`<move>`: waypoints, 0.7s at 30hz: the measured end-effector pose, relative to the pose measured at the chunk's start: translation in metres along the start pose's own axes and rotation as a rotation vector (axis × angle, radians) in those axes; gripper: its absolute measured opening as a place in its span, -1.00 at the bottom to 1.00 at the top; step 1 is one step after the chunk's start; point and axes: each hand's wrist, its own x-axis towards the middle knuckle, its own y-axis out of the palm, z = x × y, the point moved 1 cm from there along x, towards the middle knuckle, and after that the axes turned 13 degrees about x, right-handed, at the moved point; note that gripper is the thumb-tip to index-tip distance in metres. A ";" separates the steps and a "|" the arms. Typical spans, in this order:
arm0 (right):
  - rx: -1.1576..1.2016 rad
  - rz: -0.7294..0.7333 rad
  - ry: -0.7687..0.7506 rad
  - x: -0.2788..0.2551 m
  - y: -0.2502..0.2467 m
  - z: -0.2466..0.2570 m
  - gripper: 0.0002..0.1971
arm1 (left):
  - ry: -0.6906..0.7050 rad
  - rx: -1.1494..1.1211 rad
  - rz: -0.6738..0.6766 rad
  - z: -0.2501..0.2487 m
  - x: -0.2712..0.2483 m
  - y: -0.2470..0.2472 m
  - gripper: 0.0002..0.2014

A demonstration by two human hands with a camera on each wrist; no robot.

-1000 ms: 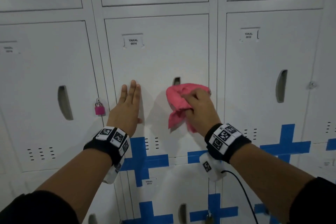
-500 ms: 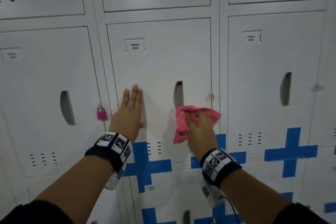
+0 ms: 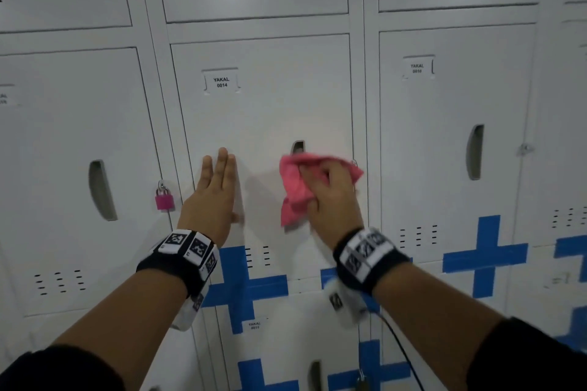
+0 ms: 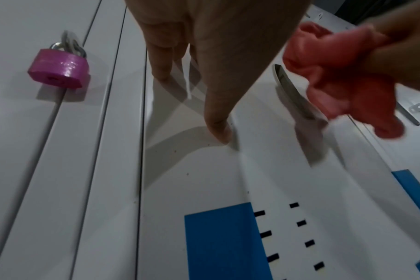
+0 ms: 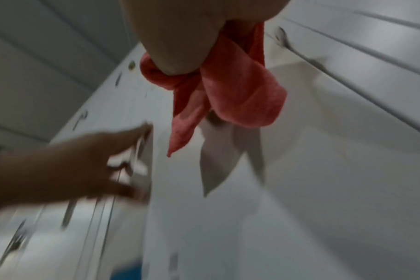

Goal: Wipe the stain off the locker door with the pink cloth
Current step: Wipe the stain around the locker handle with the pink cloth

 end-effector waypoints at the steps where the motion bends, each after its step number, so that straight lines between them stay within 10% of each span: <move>1: -0.008 -0.054 -0.032 0.017 -0.003 0.003 -0.54 | 0.001 0.003 0.002 0.000 -0.001 -0.001 0.20; 14: -0.229 0.064 -0.009 -0.024 0.024 -0.036 -0.60 | -0.015 0.002 0.017 0.000 0.000 0.000 0.20; 21: -0.202 0.362 -0.056 -0.045 0.016 -0.035 -0.60 | -0.016 0.000 0.025 0.000 0.000 -0.001 0.21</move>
